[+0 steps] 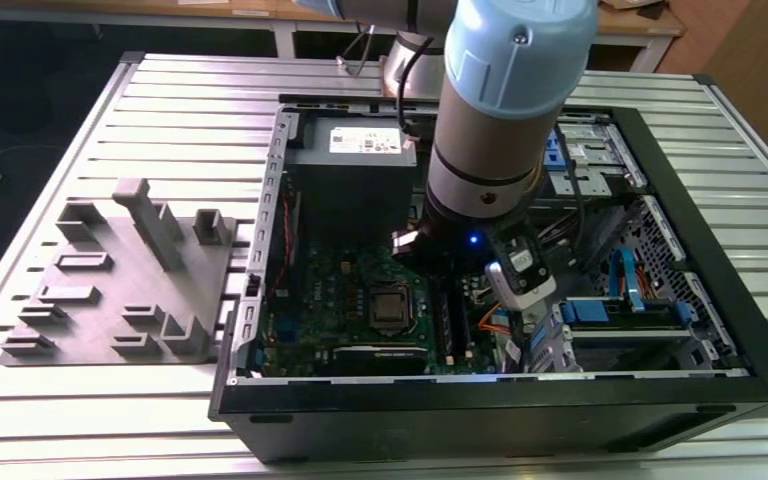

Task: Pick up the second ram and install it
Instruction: 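Insert the second ram into the second slot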

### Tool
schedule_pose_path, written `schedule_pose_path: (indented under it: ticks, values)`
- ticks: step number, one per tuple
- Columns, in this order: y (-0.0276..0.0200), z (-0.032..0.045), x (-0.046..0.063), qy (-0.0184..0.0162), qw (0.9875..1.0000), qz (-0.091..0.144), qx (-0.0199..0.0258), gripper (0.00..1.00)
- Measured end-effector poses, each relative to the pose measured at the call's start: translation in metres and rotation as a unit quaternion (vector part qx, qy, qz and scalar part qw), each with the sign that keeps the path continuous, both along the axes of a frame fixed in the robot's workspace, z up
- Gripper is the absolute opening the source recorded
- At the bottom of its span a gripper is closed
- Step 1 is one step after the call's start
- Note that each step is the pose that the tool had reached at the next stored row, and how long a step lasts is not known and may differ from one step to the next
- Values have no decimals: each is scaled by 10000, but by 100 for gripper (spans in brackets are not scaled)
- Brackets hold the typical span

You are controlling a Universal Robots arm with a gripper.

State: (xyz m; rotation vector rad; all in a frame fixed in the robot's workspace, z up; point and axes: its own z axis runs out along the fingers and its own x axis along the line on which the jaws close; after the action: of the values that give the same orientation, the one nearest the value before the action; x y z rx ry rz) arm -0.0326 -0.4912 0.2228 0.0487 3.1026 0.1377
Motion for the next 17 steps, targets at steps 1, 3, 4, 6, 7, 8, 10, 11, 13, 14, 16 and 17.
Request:
schedule_pose_path:
  ticks: [1, 3, 4, 6, 7, 8, 10, 11, 13, 14, 16, 17]
  values:
    - [0, -3, -1, -1, 10000, 0, 0, 8]
    - [0, -8, -2, -2, 10000, 0, 1, 8]
    - [0, -8, -2, -2, 10000, 0, 0, 8]
    - [0, -8, -2, -2, 10000, 0, 1, 8]
    - [0, -8, -2, -2, 10000, 0, 0, 8]
    - [0, -11, -2, -2, 10000, 0, 1, 8]
    - [1, -18, -2, -4, 10000, 0, 1, 8]
    - [0, -20, -3, -5, 10000, 0, 0, 8]
    - [0, -25, -3, -6, 10000, 0, -2, 8]
    - [0, -26, -4, -6, 10000, 0, -2, 8]
    - [0, -32, -4, -7, 10000, 0, -1, 8]
    - [0, -36, -5, -8, 10000, 0, 0, 8]
